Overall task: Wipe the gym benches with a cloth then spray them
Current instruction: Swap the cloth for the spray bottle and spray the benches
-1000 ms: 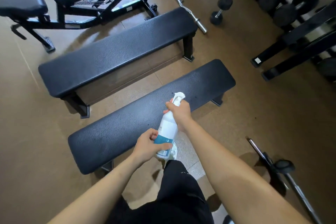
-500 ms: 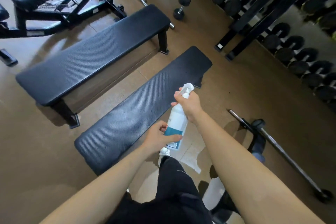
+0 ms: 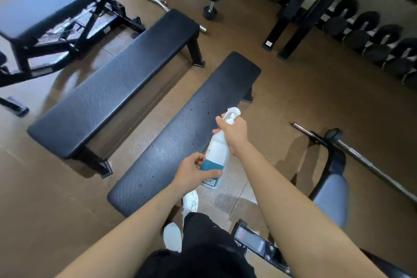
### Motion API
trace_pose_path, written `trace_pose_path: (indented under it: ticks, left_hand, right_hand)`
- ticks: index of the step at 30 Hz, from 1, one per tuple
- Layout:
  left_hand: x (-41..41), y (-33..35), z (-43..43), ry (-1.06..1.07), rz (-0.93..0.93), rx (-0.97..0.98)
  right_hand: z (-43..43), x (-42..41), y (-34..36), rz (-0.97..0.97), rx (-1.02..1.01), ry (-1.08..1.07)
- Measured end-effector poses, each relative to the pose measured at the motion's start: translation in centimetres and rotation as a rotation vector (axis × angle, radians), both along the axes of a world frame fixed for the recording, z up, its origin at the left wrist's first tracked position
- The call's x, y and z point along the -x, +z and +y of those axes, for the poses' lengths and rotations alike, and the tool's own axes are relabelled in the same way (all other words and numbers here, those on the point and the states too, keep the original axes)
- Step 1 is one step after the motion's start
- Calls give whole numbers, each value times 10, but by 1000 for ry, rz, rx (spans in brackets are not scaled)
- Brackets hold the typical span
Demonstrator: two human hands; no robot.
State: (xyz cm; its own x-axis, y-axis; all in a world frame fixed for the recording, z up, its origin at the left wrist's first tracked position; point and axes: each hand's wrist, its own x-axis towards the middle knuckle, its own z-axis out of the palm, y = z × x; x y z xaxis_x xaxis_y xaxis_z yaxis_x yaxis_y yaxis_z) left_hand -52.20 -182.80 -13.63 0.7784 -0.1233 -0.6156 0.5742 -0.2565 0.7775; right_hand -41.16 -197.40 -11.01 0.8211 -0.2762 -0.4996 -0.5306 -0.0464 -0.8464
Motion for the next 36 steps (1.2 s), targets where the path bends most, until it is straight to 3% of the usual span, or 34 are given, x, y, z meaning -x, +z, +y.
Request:
trace_pose_path:
  ticks: [4,9,14,22,29,36]
  left_hand:
    - [-28,-2,11,-94,-53,-98]
    - [-33,9,25,-86,-57,-79]
    - [-19,-5,74,-99,-14,-66]
    - [33,-41,226,-216,35,-58]
    - [95,-47,367,-223,101,-98]
    - [146,-31,444,-30,113,43]
  right_hand:
    - [0,-15,-4,30,-55,-143]
    - [17,-25,5,25,-129,-34]
    - [64,-11,-10,134,6,-92]
    - [208,54,-39,174,-114,-211]
    - [350,113,-59,226,28,-225]
    - [454,138,-29,123,38,28]
